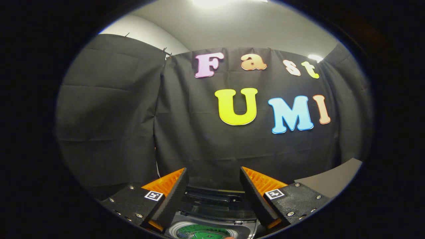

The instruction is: Put the clothes into the washing machine and then close the washing machine lid.

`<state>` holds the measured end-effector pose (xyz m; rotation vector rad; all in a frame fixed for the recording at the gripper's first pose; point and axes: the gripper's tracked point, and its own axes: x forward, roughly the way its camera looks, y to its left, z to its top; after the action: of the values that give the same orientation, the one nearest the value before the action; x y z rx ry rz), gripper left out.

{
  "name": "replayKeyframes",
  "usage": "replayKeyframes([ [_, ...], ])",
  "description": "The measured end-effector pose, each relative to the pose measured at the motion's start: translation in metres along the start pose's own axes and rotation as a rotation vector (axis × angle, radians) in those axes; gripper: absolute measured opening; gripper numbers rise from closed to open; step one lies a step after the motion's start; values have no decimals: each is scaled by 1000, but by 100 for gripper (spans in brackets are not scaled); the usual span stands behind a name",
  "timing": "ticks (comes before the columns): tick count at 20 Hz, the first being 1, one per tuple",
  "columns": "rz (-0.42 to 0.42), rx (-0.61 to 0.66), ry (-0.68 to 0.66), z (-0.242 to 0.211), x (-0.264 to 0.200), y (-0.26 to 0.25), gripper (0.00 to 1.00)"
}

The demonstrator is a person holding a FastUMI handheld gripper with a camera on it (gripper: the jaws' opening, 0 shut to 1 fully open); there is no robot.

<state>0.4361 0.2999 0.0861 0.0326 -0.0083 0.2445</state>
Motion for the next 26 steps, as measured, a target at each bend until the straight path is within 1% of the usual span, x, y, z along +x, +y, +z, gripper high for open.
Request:
replayKeyframes([
  [2,-21,1,73,-29,49,2,95],
  [5,-54,36,192,-65,109,3,96],
  [7,-88,57,281,-87,131,-2,96],
  [9,-106,83,367,-109,141,-4,96],
  [10,-118,84,410,-119,139,-3,96],
  [11,-111,64,432,-122,132,-1,96],
  [12,-115,72,441,-123,126,0,98],
  [13,-109,78,440,-121,116,3,96],
  [14,-109,78,465,-128,103,6,98],
  [15,-104,70,434,-123,92,9,97],
  [19,-80,47,335,-126,42,24,97],
  [22,-50,45,284,-144,3,38,95],
  [26,-4,26,277,-172,-46,42,94],
])
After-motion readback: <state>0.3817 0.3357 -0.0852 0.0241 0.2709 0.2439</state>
